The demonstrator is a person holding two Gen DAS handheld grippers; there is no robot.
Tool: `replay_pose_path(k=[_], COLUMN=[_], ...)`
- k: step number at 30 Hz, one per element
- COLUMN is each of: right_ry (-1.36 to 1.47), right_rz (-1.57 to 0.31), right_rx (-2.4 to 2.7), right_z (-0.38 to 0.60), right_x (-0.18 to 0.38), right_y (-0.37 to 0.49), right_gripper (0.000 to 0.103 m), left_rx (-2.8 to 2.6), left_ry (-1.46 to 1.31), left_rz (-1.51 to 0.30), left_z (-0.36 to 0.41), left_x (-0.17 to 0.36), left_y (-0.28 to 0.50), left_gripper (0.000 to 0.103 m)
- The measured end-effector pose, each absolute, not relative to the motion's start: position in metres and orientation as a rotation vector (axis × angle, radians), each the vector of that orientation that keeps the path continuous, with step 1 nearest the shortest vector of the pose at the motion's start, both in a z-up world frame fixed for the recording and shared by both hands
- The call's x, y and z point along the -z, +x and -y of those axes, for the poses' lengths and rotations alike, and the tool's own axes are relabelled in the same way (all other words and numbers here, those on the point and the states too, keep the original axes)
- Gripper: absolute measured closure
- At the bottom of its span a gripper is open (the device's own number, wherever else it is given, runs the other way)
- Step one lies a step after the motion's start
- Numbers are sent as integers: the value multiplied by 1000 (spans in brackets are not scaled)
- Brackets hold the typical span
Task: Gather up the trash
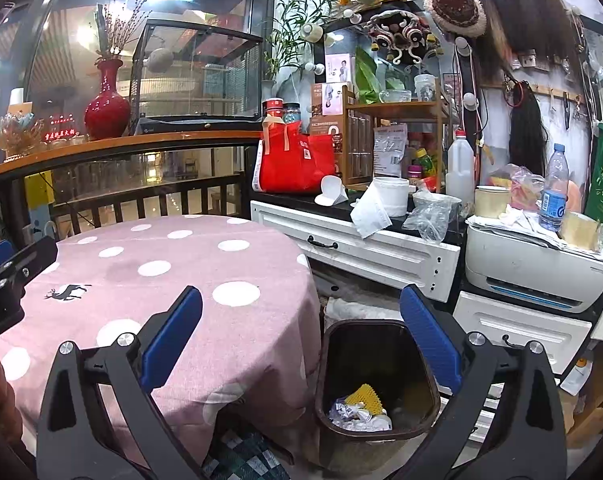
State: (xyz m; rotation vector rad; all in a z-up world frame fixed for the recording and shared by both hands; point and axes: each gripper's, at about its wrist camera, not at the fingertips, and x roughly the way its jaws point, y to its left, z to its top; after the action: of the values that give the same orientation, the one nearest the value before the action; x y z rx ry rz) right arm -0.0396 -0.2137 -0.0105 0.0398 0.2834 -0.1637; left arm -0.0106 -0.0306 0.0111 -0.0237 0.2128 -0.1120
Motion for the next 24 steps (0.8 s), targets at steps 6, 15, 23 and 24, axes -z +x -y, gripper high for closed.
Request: replay_pose_path(k=[6, 15, 23, 24], right_ry=[41, 42, 42, 42], right_rz=[-287, -288, -288, -288], right_rx=[163, 162, 162, 162], right_z=[213, 213, 213, 213], right_x=[11, 11, 11, 11], right_y=[-40, -40, -40, -40], right_gripper=[5, 5, 6, 6], left_rx=[109, 110, 110, 111], left_ry=[-25, -32, -39, -40], left_rz=[-216, -220, -224, -225], left_z=[30, 28, 27, 26], left_x=[-11, -11, -12, -12], left_y=[-11, -11, -10, -10], left_gripper=[6, 6, 6, 6])
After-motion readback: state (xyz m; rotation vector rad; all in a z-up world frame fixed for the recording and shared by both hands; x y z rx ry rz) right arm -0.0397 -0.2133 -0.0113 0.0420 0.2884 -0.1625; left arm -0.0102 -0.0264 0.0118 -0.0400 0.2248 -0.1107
